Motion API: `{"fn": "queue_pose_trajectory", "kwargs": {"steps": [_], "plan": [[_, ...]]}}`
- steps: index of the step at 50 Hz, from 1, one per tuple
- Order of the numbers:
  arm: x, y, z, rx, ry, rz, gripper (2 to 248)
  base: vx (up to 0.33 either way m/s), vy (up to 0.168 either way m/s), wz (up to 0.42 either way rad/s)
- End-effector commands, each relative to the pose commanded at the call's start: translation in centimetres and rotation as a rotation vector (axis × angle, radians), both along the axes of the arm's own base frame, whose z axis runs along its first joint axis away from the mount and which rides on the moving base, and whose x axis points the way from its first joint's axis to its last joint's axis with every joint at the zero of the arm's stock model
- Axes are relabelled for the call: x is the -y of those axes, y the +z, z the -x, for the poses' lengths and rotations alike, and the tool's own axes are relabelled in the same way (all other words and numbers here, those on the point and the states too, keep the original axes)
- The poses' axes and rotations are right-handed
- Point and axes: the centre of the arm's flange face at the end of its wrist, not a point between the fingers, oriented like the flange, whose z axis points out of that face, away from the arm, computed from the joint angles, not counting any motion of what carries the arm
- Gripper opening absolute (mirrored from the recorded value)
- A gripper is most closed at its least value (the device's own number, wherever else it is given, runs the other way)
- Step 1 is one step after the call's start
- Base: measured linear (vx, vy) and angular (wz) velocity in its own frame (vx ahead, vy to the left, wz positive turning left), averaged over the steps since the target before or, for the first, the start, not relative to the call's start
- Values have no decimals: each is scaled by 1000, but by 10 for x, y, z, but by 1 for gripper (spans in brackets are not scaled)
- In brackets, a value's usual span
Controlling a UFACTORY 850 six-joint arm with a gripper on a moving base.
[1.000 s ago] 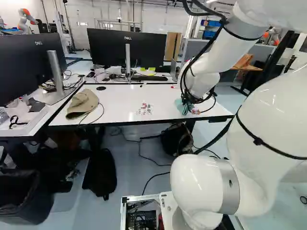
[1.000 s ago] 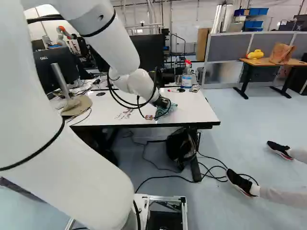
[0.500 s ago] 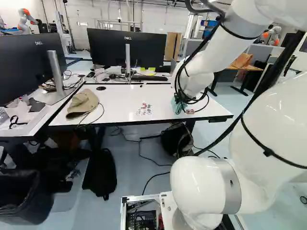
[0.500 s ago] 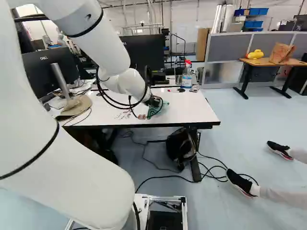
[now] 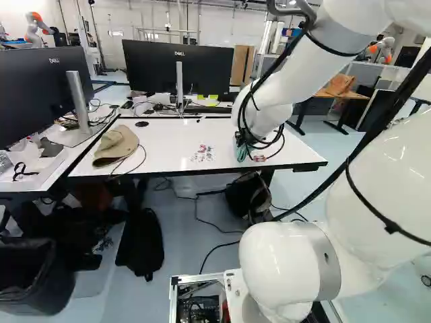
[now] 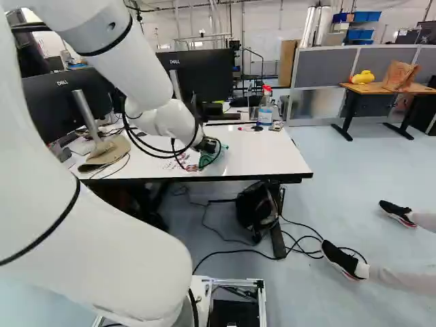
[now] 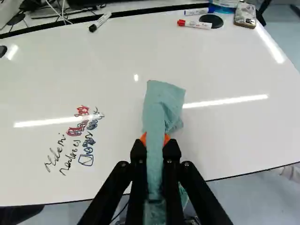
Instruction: Clean the table with the green towel
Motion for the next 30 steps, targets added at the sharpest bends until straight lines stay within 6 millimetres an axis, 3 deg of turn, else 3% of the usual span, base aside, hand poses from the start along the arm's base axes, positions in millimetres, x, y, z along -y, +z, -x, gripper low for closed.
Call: {"fn": "queue_pose_trajectory", "kwargs": {"steps": [12, 30], "plan": [[-16, 0, 5, 2, 44, 0, 42, 0, 0, 0], [-16, 0, 5, 2, 44, 0, 42, 0, 0, 0]]}}
